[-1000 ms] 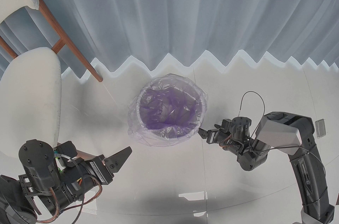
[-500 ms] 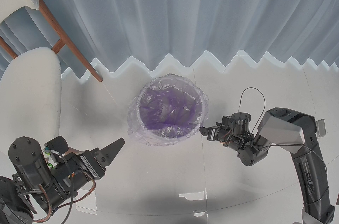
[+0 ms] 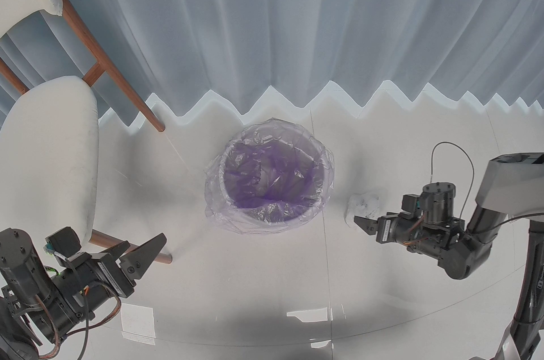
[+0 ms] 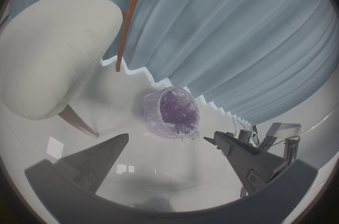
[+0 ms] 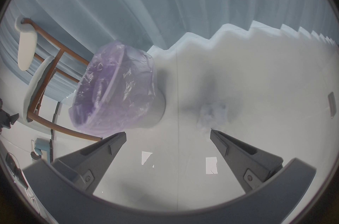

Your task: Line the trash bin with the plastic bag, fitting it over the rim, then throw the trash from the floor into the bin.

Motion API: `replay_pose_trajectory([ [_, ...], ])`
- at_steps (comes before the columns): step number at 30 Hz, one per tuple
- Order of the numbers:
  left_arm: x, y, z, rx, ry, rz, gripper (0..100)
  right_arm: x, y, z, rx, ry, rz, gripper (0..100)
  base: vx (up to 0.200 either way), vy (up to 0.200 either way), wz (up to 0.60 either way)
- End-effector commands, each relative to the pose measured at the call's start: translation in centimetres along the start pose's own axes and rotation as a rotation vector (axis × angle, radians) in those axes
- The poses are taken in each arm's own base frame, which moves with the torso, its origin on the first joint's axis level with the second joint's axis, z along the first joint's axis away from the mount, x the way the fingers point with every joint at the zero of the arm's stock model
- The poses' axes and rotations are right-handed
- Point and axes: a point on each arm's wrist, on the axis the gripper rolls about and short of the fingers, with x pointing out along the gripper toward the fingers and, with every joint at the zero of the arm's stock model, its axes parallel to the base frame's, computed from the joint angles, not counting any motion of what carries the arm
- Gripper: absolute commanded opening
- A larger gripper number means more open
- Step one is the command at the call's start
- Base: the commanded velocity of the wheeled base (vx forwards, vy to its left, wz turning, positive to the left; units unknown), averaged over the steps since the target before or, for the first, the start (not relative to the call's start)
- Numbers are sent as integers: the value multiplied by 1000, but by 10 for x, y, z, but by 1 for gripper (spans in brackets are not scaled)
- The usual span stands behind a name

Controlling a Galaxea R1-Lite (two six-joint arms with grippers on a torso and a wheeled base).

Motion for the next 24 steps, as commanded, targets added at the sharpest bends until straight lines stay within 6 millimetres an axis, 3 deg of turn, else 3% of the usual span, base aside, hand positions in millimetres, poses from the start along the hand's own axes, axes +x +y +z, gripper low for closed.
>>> replay_pose_trajectory([
  [1, -10, 5, 7, 42, -14, -55, 100, -65, -4, 16, 12, -70, -29, 100, 200, 0, 0],
  [10, -3, 5, 2, 108, 46, -82, 100, -47, 17, 45, -15, -162, 54, 100, 200, 0, 0],
  [16, -3, 3, 2, 118, 46, -99, 100, -34, 34, 58, 10, -97, 79, 100, 167, 0, 0],
  [24, -5, 5, -1, 148, 46, -76, 100, -5, 63, 34, -6, 97, 70, 100, 0, 0, 0],
])
